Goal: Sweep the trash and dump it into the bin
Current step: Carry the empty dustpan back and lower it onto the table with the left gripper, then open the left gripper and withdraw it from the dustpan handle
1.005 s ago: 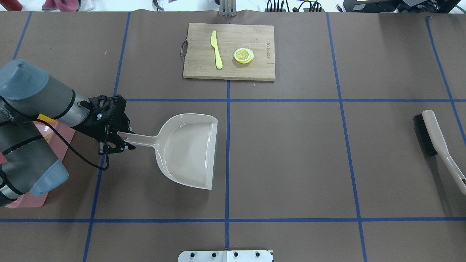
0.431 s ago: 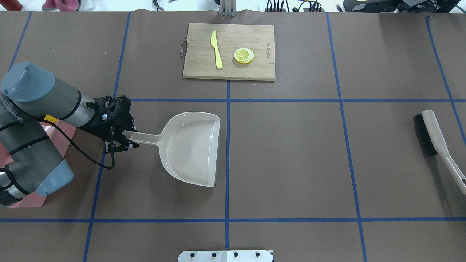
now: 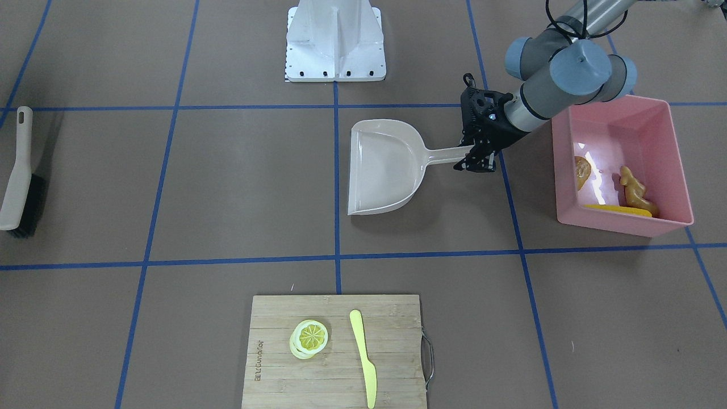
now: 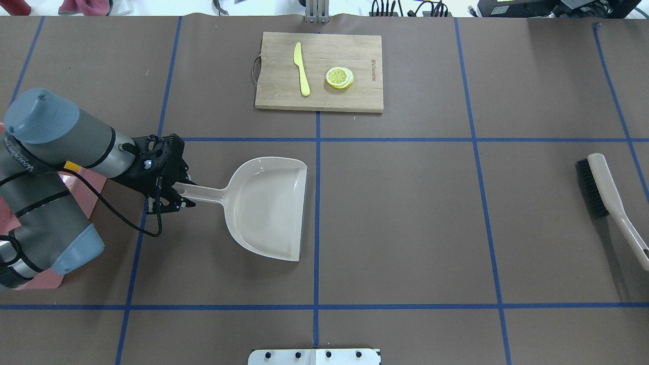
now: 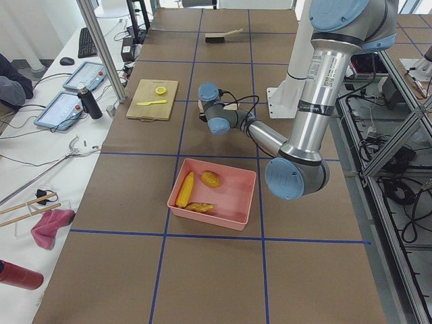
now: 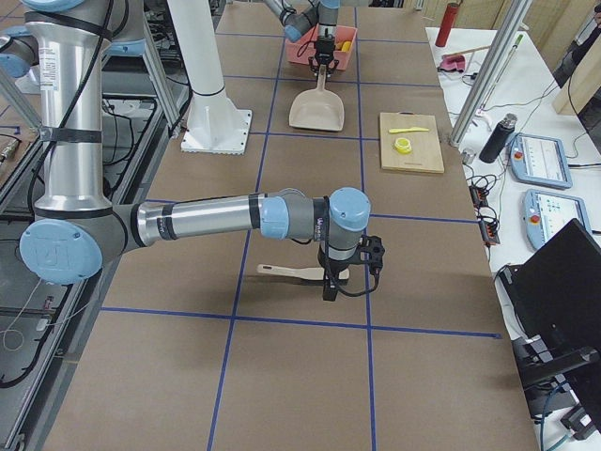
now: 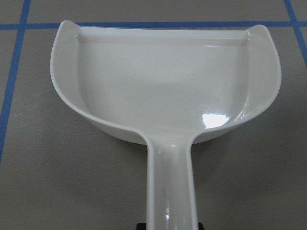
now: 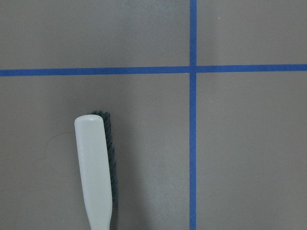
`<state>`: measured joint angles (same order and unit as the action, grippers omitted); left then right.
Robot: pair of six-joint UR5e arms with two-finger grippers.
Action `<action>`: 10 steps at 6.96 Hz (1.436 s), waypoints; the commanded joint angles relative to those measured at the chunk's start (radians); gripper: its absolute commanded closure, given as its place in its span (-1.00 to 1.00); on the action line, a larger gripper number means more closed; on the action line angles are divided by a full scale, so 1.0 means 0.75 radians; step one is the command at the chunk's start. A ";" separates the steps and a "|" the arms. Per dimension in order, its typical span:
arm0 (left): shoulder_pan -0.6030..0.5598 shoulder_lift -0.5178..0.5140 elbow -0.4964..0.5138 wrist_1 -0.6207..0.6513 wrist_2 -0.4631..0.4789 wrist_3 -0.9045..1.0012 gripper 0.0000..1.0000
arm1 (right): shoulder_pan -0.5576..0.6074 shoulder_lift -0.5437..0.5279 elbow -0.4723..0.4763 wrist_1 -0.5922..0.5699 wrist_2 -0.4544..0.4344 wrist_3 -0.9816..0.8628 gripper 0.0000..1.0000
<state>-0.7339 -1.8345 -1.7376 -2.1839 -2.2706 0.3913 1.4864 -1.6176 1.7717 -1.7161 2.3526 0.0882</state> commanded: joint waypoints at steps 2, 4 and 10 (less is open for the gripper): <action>0.001 0.000 -0.025 -0.025 -0.006 -0.008 -0.97 | 0.000 -0.001 -0.016 0.061 -0.034 0.007 -1.00; -0.011 0.004 -0.111 -0.029 -0.002 -0.199 -0.97 | 0.000 -0.003 -0.010 0.061 -0.034 0.007 -1.00; -0.538 0.153 -0.048 0.341 0.078 -0.816 -0.97 | 0.000 -0.005 -0.012 0.061 -0.034 0.003 -1.00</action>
<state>-1.0204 -1.7732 -1.8237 -1.9562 -2.2075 -0.1912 1.4864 -1.6212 1.7636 -1.6705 2.3270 0.0906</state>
